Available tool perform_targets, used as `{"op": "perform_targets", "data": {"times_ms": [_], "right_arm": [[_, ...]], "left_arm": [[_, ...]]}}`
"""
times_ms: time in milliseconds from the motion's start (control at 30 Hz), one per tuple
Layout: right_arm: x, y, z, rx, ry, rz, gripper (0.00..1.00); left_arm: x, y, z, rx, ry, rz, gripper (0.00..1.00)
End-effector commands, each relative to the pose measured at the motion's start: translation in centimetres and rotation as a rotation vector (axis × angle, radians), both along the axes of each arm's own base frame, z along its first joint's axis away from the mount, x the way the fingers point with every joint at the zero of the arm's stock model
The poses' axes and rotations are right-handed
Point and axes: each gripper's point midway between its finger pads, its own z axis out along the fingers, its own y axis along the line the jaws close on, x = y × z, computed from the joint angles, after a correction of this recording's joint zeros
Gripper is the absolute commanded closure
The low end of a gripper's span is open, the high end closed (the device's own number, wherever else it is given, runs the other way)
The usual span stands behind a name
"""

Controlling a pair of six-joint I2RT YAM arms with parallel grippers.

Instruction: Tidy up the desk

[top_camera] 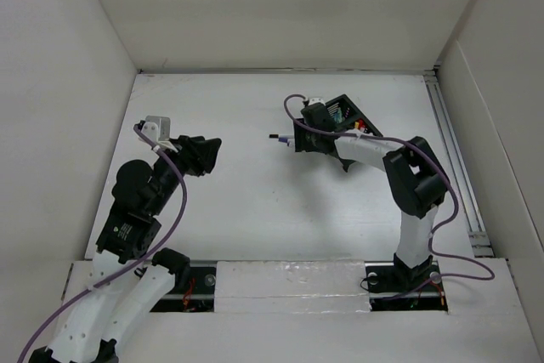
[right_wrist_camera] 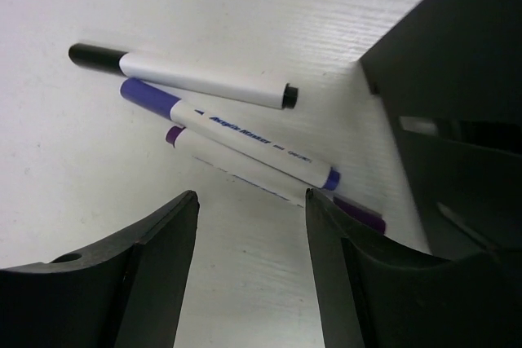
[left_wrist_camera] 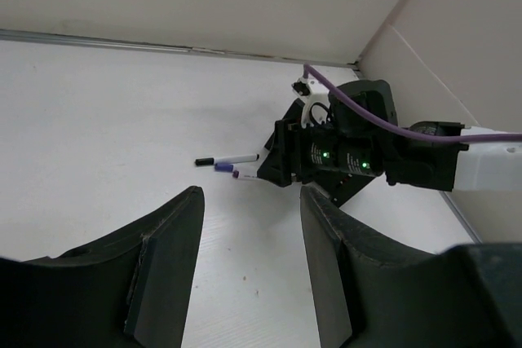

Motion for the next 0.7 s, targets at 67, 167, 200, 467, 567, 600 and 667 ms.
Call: {"op": "perform_targets", "data": {"times_ms": [67, 167, 200, 467, 567, 600, 667], "right_arm": [[0.5, 1.7, 0.2, -0.008, -0.003, -0.002, 0.39], [0.9, 1.6, 0.3, -0.018, -0.015, -0.008, 0.39], [1.0, 1.6, 0.3, -0.019, -0.018, -0.011, 0.39], [0.9, 2.0, 0.9, -0.042, -0.043, -0.004, 0.39], [1.1, 2.5, 1.6, -0.044, -0.083, 0.017, 0.37], [1.3, 2.7, 1.6, -0.044, -0.082, 0.019, 0.36], [1.7, 2.9, 1.0, -0.064, -0.059, 0.015, 0.36]], "left_arm": [[-0.1, 0.5, 1.4, -0.007, -0.07, 0.014, 0.53], [-0.1, 0.3, 1.4, -0.007, -0.067, 0.008, 0.53], [0.0, 0.3, 1.4, -0.006, -0.065, 0.005, 0.53], [-0.2, 0.2, 1.5, -0.009, -0.071, -0.003, 0.54], [-0.1, 0.1, 1.5, -0.009, -0.071, -0.004, 0.54], [-0.2, 0.1, 1.6, -0.01, -0.074, -0.004, 0.54], [-0.1, 0.2, 1.6, -0.01, -0.074, -0.001, 0.54]]}}
